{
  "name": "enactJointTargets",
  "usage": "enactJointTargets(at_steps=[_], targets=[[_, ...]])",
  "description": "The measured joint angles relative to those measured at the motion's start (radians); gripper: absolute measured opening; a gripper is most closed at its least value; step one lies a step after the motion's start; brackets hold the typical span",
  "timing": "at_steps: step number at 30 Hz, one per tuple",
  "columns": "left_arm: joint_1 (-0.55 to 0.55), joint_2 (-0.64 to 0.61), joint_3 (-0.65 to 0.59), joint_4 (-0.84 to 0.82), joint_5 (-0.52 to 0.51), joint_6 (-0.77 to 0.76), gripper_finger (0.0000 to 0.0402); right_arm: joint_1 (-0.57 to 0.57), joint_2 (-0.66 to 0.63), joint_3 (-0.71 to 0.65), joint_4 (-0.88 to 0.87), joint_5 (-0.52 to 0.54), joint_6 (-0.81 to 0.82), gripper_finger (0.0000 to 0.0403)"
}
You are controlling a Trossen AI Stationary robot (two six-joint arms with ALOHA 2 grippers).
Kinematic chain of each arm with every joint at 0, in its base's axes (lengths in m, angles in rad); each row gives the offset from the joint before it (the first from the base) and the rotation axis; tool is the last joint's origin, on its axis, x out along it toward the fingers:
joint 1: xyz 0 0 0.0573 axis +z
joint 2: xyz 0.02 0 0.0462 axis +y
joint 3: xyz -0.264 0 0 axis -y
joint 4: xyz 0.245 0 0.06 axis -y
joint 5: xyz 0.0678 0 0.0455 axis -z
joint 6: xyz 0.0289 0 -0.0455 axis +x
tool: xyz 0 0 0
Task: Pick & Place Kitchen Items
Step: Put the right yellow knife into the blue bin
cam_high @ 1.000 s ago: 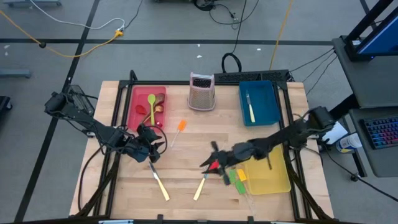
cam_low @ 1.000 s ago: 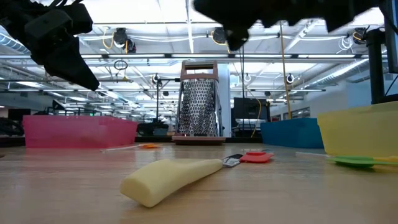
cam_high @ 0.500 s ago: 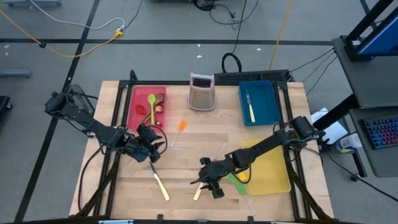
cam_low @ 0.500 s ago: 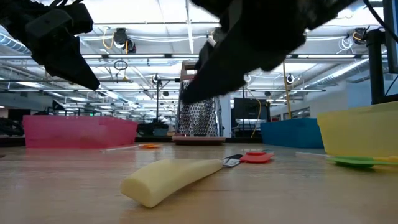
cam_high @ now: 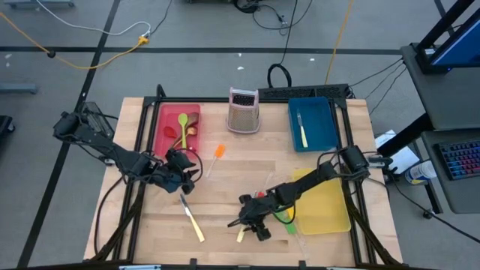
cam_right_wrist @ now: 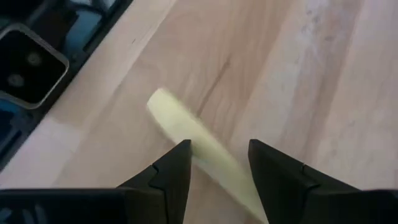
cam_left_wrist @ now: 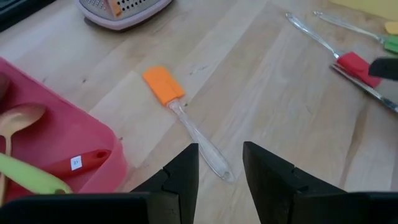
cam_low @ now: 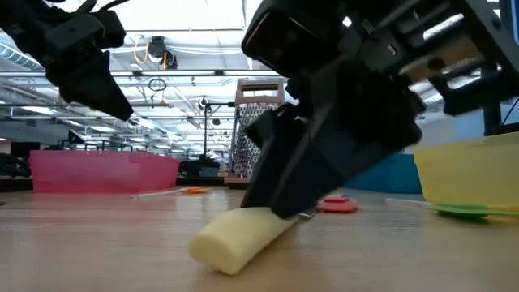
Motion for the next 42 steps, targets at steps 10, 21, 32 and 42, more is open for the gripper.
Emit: enactJointTargets(at_steps=[10,21,32,42], targets=[[0.028,0.0,0.0,0.011,0.0,-0.067,0.0131,-0.006,0.0,-0.141,0.199,-0.029,-0.147,0.0153],[0.06,0.0,0.0,0.064,0.0,-0.103,0.0131,-0.1,0.001,-0.296,0.429,-0.14,-0.225,0.0069],[0.065,0.0,0.0,0.064,-0.001,-0.074,0.0131,-0.154,-0.055,-0.285,0.481,-0.09,-0.289,0.0042],[0.065,0.0,0.0,0.072,-0.005,0.056,0.0131,-0.177,-0.269,-0.275,0.483,-0.034,-0.252,0.0042]])
